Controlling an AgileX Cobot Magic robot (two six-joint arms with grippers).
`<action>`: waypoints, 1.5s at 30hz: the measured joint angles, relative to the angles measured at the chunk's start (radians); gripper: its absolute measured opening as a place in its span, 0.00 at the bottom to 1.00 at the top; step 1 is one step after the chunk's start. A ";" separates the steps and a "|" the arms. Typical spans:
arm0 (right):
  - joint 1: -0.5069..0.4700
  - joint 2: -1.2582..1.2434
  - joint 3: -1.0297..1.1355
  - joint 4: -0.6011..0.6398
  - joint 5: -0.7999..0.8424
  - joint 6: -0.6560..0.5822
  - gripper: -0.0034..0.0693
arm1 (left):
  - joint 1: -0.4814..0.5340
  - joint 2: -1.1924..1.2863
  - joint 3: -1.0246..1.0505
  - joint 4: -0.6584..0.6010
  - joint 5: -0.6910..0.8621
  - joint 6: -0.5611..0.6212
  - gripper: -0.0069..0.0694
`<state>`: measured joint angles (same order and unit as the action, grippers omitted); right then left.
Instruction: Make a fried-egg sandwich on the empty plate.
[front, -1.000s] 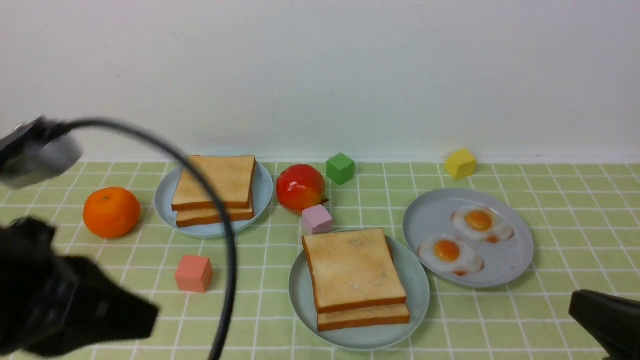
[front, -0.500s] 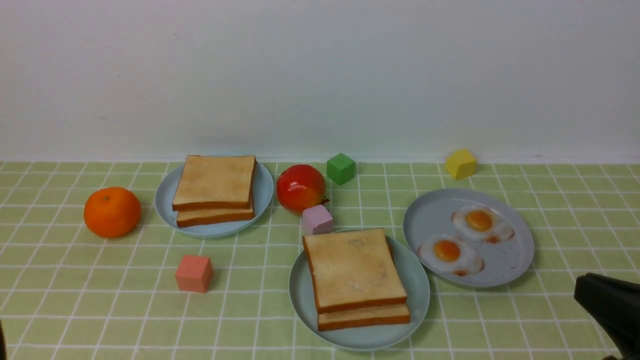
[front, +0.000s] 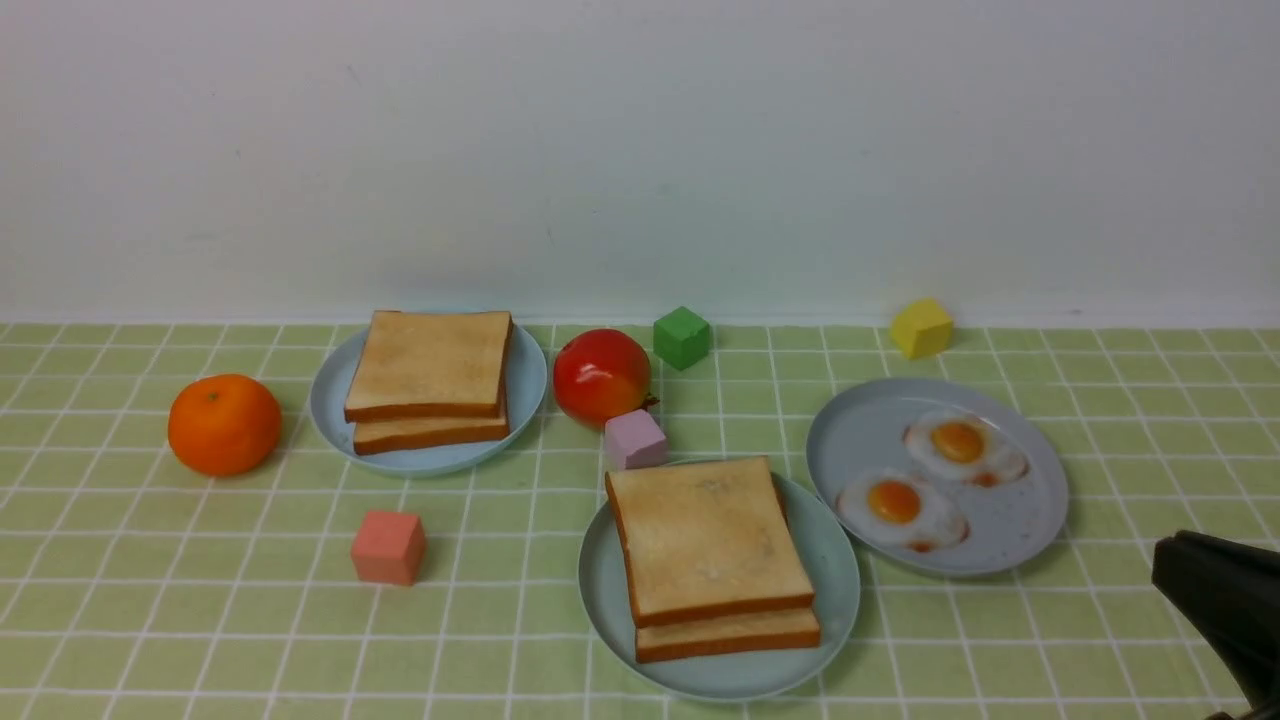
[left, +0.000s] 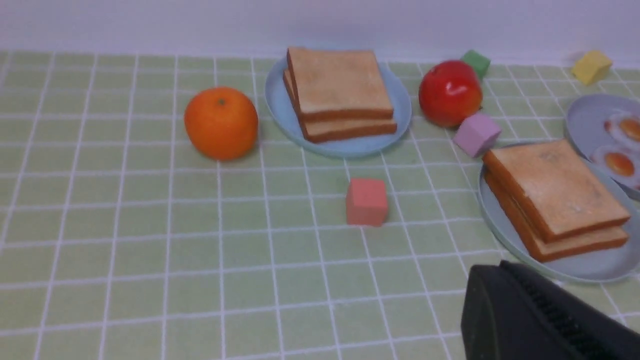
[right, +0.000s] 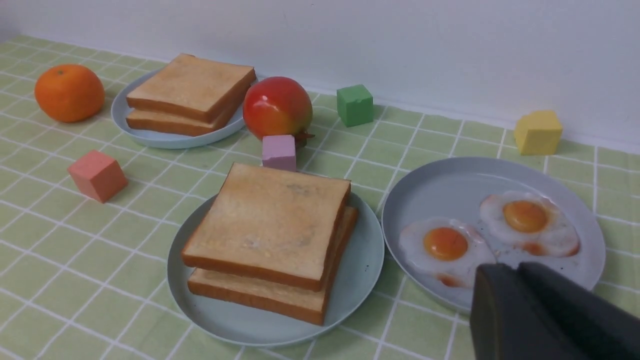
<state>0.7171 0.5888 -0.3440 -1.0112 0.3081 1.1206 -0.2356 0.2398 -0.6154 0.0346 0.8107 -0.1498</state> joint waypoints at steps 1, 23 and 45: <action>0.000 0.000 0.000 0.000 0.000 0.000 0.14 | 0.001 -0.036 0.054 0.006 -0.051 0.011 0.07; 0.000 0.000 0.001 -0.002 -0.006 0.000 0.18 | 0.180 -0.251 0.643 -0.001 -0.409 -0.032 0.09; 0.000 0.000 0.001 -0.003 -0.006 0.000 0.22 | 0.180 -0.251 0.644 -0.026 -0.427 -0.067 0.12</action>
<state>0.7171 0.5888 -0.3426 -1.0145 0.3020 1.1206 -0.0554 -0.0109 0.0286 0.0087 0.3840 -0.2171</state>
